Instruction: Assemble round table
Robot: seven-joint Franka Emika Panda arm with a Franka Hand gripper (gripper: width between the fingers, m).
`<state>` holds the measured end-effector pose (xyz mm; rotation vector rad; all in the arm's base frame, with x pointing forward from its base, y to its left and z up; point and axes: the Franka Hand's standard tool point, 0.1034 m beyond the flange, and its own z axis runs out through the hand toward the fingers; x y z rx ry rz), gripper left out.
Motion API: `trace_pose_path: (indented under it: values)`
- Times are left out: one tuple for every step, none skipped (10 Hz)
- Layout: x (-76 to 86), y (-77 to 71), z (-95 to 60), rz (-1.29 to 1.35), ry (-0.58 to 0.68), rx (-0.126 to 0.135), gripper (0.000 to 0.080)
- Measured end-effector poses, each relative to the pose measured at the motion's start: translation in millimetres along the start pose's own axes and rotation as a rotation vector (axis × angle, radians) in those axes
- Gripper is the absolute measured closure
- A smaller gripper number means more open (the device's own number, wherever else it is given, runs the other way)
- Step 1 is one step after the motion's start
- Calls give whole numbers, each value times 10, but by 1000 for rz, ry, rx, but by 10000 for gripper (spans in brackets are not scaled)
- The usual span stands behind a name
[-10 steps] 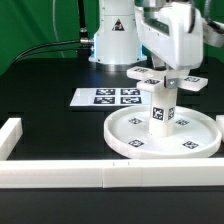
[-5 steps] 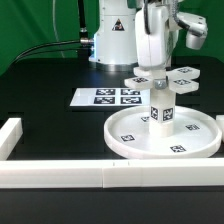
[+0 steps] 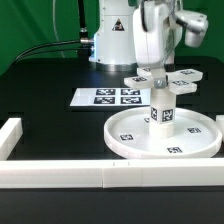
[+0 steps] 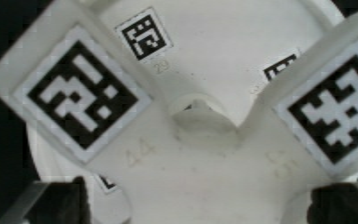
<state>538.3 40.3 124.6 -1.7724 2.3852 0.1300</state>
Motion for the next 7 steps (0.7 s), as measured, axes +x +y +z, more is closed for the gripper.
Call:
trace_pose_path:
  values:
    - [-57,10,-164,-10,-27,1,156]
    - [-101,27,-236,-18,-35,-3,151]
    - [-89,25,-195,-20,-31,-2,151]
    - [-94,29,-187,-22,-30,-3,150]
    - [-100,32,-186,-25,-30,-4,150]
    - [-103,35,-182,-28,-30,-4,150]
    - [-104,36,-181,-31,-30,-4,150]
